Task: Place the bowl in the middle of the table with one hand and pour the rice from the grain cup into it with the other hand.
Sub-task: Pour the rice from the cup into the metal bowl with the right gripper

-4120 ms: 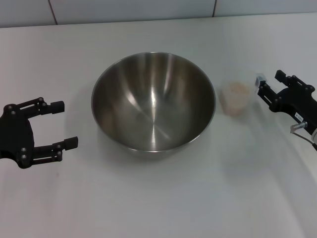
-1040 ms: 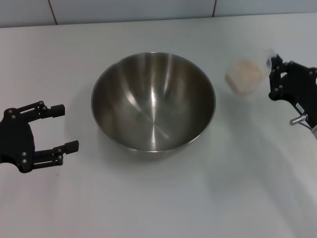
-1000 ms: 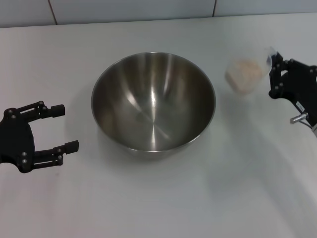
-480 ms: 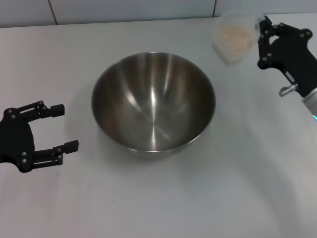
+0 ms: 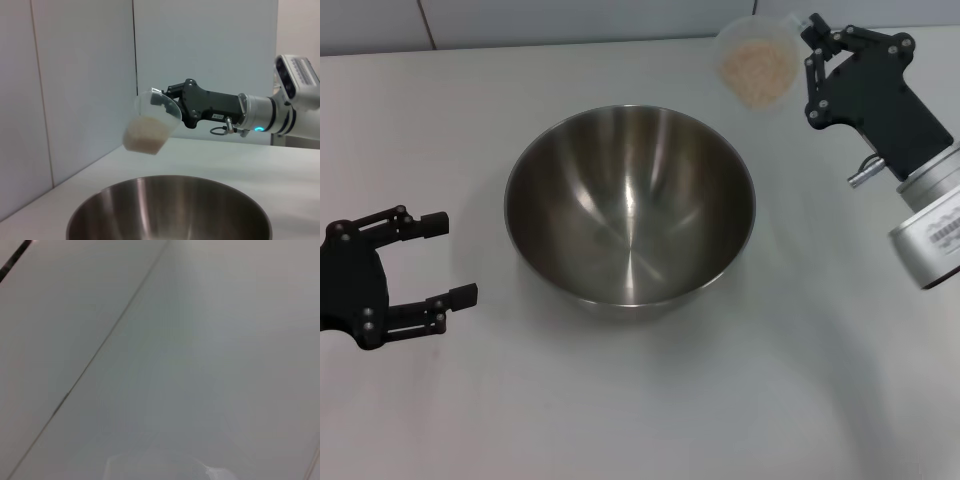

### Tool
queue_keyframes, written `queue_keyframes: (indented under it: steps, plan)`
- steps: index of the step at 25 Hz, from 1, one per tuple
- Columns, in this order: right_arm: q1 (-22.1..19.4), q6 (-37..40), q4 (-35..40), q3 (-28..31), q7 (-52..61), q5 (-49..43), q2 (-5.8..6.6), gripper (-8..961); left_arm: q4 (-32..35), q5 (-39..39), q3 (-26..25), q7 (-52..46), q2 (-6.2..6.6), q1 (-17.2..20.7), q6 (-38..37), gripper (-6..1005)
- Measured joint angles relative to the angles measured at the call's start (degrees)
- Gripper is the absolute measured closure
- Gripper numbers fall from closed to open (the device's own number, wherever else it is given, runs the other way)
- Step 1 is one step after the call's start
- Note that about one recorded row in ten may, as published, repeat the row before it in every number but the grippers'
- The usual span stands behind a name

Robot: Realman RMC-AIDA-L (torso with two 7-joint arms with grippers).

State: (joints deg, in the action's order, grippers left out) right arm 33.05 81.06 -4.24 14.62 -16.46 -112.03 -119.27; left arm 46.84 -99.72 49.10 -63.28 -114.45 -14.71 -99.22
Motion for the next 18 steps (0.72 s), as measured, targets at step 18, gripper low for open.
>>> queue_keyframes:
  steps: [18]
  plan:
    - [-0.7,7.4,-0.7,-0.4,-25.6,-3.2,0.09,949,0.0,0.1,-1.4,0.0,-0.6,-0.5,0.2,247]
